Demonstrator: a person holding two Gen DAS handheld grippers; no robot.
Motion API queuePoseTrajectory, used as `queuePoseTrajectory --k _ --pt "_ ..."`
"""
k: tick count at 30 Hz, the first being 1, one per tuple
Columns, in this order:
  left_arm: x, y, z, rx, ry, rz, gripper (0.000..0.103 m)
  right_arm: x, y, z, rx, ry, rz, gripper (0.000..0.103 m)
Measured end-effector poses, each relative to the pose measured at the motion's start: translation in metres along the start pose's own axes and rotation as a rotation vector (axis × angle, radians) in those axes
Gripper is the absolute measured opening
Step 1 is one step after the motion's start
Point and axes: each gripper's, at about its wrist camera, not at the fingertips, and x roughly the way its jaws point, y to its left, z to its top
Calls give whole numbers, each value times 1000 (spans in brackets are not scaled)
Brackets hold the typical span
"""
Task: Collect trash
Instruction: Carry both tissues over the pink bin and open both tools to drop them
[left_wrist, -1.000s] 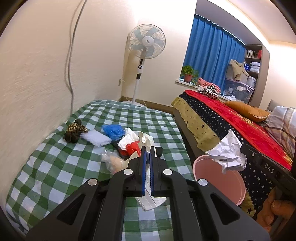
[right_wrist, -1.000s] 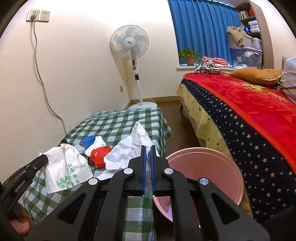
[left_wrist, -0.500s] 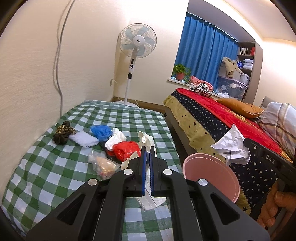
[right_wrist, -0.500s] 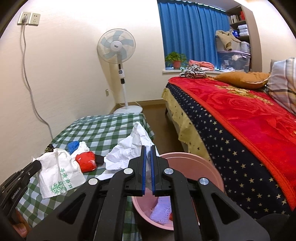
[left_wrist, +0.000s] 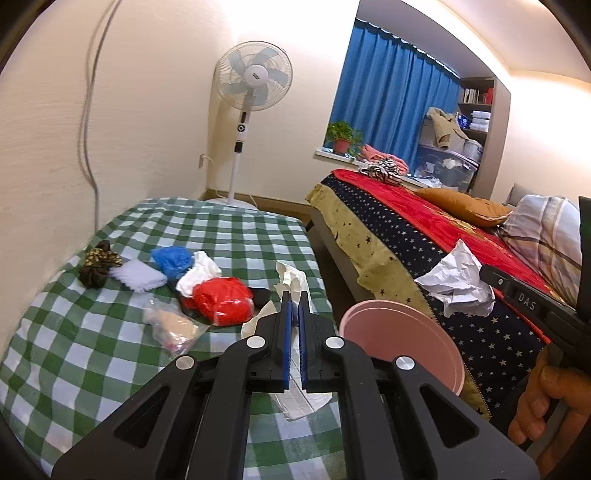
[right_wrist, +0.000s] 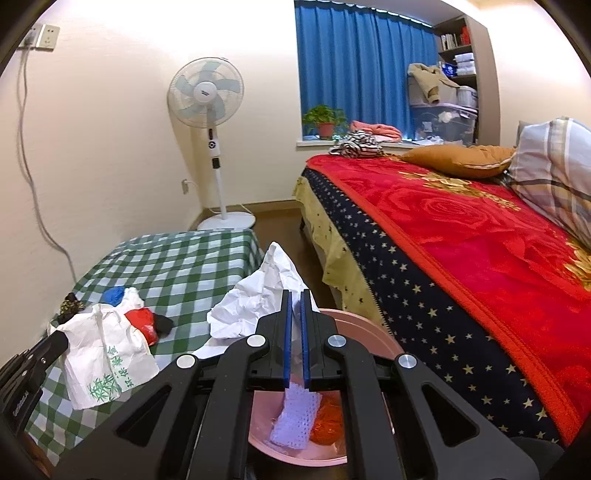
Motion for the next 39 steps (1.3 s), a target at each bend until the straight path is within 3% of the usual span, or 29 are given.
queuePoseTrajectory --k 20,39 --pt "52 -59 -6 63 49 -151 3 23 -33 -2 73 28 -127 5" --pt "99 -92 -15 83 119 -228 3 44 -47 -8 110 60 -185 5"
